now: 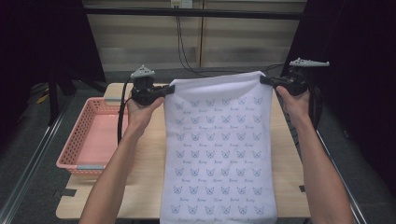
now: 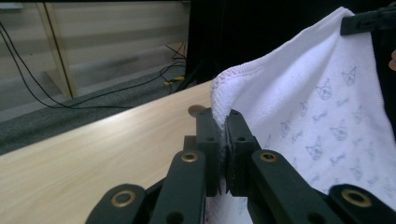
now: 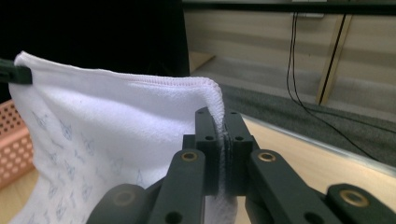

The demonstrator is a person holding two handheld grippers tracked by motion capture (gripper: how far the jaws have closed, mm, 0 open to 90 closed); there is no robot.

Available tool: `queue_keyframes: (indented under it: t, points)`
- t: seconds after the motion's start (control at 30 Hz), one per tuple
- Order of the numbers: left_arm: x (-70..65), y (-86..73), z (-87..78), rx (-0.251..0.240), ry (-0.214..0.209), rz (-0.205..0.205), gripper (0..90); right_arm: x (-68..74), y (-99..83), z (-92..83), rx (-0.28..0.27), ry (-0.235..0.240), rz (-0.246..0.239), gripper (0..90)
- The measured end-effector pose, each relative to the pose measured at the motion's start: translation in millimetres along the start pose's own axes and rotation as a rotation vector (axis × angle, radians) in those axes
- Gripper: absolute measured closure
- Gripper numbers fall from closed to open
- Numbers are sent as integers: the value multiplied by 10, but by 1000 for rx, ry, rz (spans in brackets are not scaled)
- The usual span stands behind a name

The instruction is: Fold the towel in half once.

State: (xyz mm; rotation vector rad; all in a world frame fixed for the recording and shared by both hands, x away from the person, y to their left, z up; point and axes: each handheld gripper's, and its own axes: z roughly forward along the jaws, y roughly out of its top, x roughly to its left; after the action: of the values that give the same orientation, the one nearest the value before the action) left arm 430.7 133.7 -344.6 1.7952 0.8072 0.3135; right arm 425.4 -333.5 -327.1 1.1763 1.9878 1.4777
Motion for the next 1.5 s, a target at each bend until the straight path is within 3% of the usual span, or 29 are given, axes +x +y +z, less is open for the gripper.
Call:
queue_keyframes:
  t: [0.2,0.4,0.47,0.5,0.53,0.67,0.73,0.8,0.83,0.9,0.97,1.0,1.13,1.17,1.2,1.27,1.33,1.43,1.5]
  points:
    - [-155,-311,-101,33,-39,21,866,129,-343,-176,59,84,-5,872]
    - [-421,-495,-361,49,-82,58,866,429,-680,-480,108,126,-58,872]
    - [-499,-607,-461,57,-100,57,865,529,-818,-596,118,161,-64,872]
    - [-558,-688,-511,63,-87,58,864,590,-901,-657,126,166,-77,872]
    - [-619,-790,-550,74,-109,59,863,645,-994,-716,138,181,-83,872]
    - [-818,-1263,-652,164,-157,50,863,870,-1427,-929,220,206,-75,872]
    - [-861,-1469,-691,200,-193,2,862,940,-1586,-1016,240,220,-47,872]
    - [-933,-1611,-734,246,-206,27,862,1023,-1754,-1107,289,218,-44,872]
    - [-957,-1667,-758,262,-225,20,861,1055,-1836,-1144,303,229,-18,872]
    - [-1019,-1770,-774,298,-243,1,860,1138,-1981,-1195,364,219,-11,871]
    - [-1068,-1869,-786,325,-247,13,857,1186,-2102,-1218,392,226,17,872]
    - [-1063,-1913,-784,339,-255,-4,856,1206,-2156,-1204,412,227,25,872]
    - [-1095,-2009,-758,374,-207,-61,853,1269,-2265,-1098,496,215,1,871]
    - [-1095,-2022,-730,402,-222,-42,853,1276,-2270,-1085,501,210,0,871]
    - [-1096,-2034,-704,423,-211,-24,853,1271,-2278,-1072,497,210,-3,871]
    - [-1080,-2046,-668,435,-214,-30,853,1274,-2299,-1037,514,199,-14,871]
    - [-1076,-2063,-629,477,-206,-18,854,1285,-2321,-987,544,190,-23,871]
    - [-1051,-2073,-602,485,-197,-35,858,1294,-2338,-948,573,167,-47,871]
    - [-1028,-2073,-583,485,-203,-42,860,1280,-2341,-934,577,170,-33,872]
